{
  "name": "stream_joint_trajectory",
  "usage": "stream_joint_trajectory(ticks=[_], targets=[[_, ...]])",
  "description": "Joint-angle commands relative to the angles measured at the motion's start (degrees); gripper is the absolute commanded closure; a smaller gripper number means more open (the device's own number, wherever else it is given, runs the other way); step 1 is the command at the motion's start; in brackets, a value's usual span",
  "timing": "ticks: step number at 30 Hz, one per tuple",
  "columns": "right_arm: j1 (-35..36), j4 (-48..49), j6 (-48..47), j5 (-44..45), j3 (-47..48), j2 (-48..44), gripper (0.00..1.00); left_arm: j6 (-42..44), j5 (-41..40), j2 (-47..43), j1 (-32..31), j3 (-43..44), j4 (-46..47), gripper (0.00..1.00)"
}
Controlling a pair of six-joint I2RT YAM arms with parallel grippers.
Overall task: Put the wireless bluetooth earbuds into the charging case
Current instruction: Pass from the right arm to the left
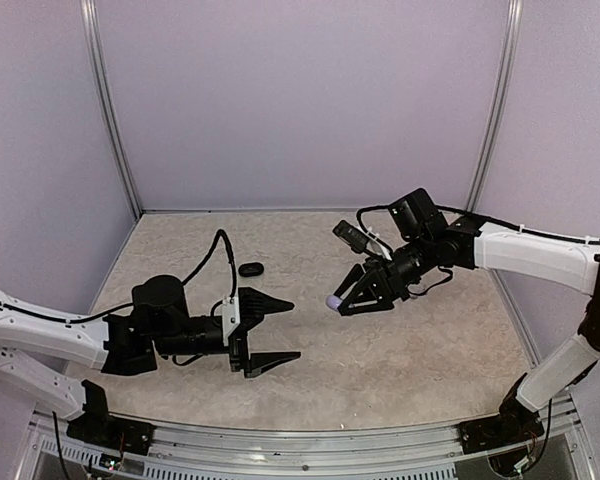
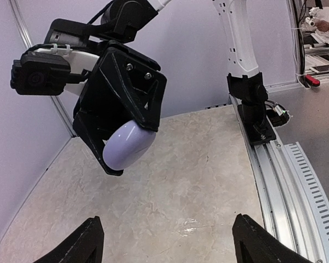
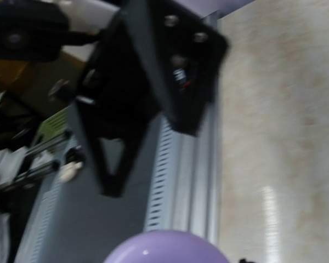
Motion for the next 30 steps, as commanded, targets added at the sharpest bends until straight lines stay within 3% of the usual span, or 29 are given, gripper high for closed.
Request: stream_joint_trajectory(ticks=[1, 15, 30], targets=[[2.7, -5.2, -2.6, -6.1, 2.4, 0.0, 0.71, 4.0, 1.0, 0.9, -1.6, 3.6, -5.3, 0.21], [10.7, -9.8, -5.5, -7.4, 5.6, 5.4, 0.71, 9.1, -3.4, 4.1, -6.7, 7.6, -9.0, 0.37], [12.5, -10.3, -6.1, -8.8, 5.7, 7.3, 0.73, 10.9, -3.1, 6.2, -8.5, 9.4, -9.4, 0.55]])
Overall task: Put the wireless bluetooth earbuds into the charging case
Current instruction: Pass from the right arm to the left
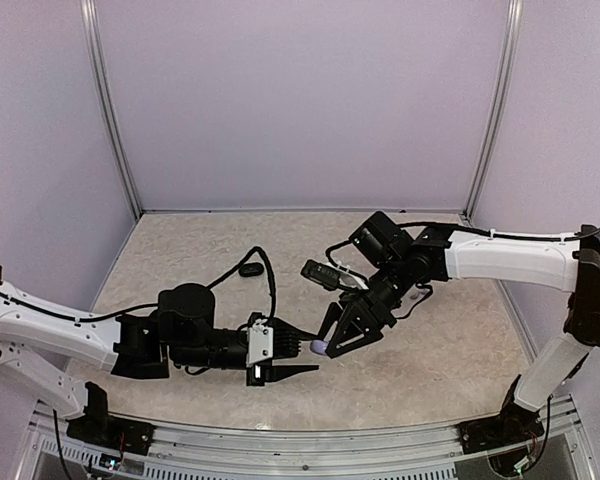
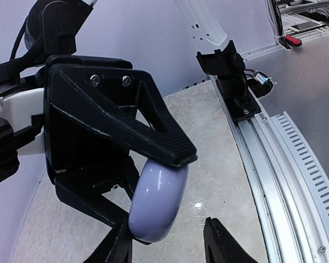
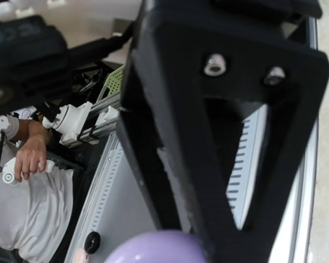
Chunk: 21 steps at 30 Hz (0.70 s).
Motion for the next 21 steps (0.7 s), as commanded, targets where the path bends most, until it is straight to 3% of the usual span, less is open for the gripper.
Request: stream_joint_trajectory(ticks=[1, 16, 21], targets=[[1.5, -0.4, -2.5, -3.0, 1.4, 0.9, 0.73, 1.2, 0.7, 1.2, -1.2, 2.0, 0.7, 0.56], [3.5, -0.5, -2.8, -4.6, 1.3, 2.8, 0.74, 2.8, 0.7, 1.9, -3.9, 3.2, 1.1, 0.71], [3.6, -0.5, -2.7, -5.0, 1.4, 3.2, 0.75, 2.6, 1.5, 2.4, -4.5, 3.9, 1.9, 0.69]])
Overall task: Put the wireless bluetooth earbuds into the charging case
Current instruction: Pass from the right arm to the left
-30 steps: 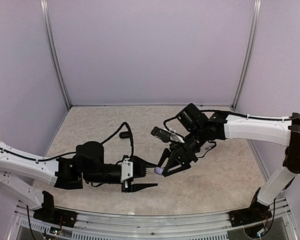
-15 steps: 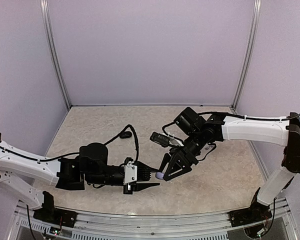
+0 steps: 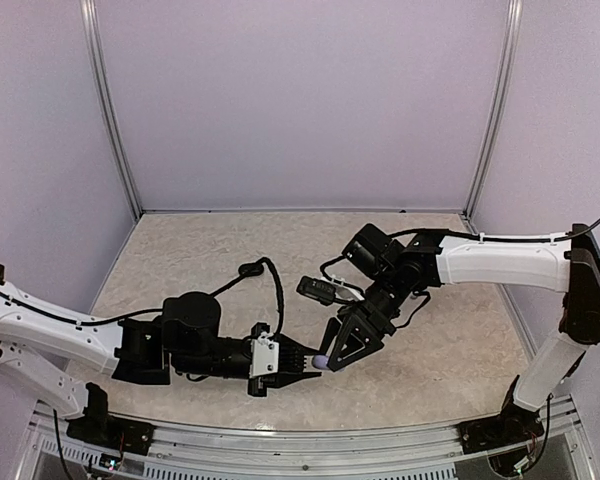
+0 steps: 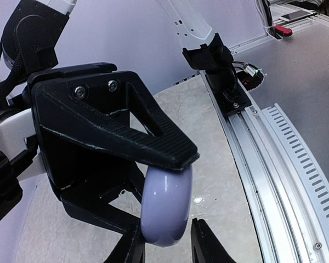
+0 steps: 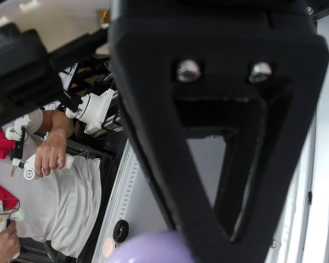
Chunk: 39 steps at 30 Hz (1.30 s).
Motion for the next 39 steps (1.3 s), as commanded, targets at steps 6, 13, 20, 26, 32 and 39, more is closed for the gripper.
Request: stream_joint_trajectory(ticks=[6, 13, 20, 26, 32, 39], targets=[[1.6, 4.2, -2.9, -2.7, 1.3, 1.0, 0.75, 0.4, 2.9, 1.7, -1.8, 3.8, 4.3, 0.69], [1.7, 4.0, -3.3, -2.8, 1.2, 0.6, 0.75, 0.0, 2.9, 1.2, -1.8, 3.1, 6.3, 0.62], [2.1, 3.2, -3.8, -3.2, 1.3, 0.2, 0.75, 0.4, 2.9, 1.7, -1.8, 2.9, 4.4, 0.66], [3.2, 2.4, -4.4, -3.7, 1.3, 0.1, 0.75, 0.9, 1.3, 1.7, -1.6, 2.7, 1.4, 0.63], [3.7, 1.7, -5.0, -3.8, 1.3, 0.1, 0.75, 1.7, -0.3, 1.6, -1.6, 2.4, -0.8, 0.61], [3.7, 1.8, -4.8, -3.7, 1.1, 0.2, 0.76, 1.8, -0.8, 0.0, -1.6, 2.0, -0.9, 0.65]])
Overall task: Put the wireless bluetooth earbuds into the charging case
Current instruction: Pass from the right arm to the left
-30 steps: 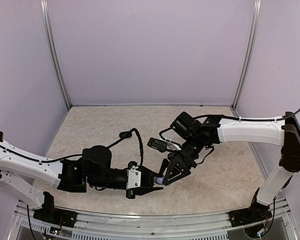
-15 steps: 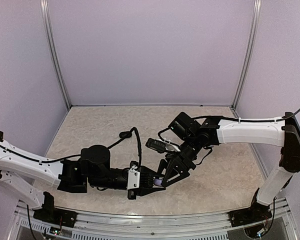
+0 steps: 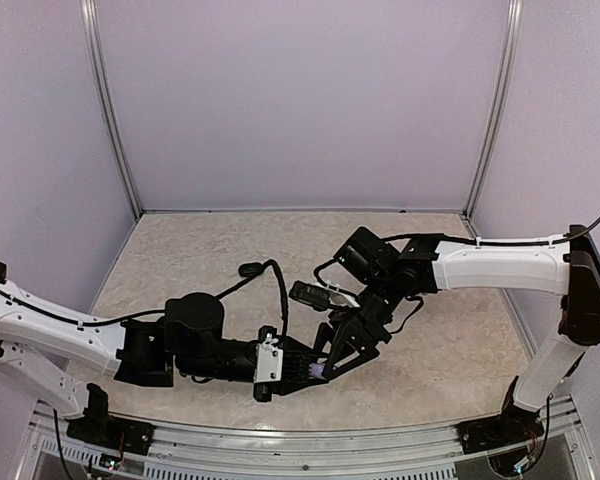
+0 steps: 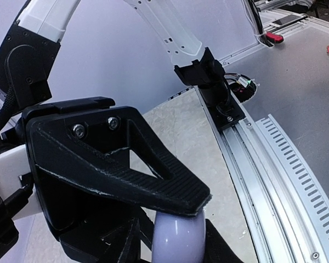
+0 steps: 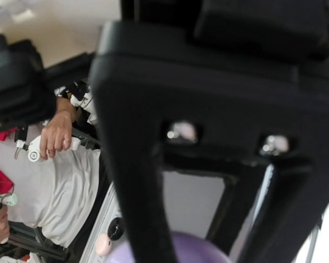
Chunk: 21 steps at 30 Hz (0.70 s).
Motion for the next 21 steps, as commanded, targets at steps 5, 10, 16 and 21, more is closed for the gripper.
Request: stream_joint_trajectory(ticks=[5, 10, 16, 21], targets=[[0.8, -1.5, -2.8, -2.7, 1.0, -0.5, 0.76, 0.6, -1.9, -2.3, -0.1, -0.3, -3.3, 0.65], [0.9, -1.5, -2.6, -2.9, 0.7, -0.5, 0.76, 0.7, -1.7, -3.2, -0.3, -0.8, -3.3, 0.63], [0.8, -1.4, -2.7, -3.2, 0.3, -1.1, 0.76, 1.1, -1.8, -3.2, -0.3, -0.8, -3.5, 0.67], [0.9, -1.0, -2.6, -3.4, -0.3, -1.4, 0.75, 1.3, -1.8, -3.2, -0.3, -0.5, -3.7, 0.73]])
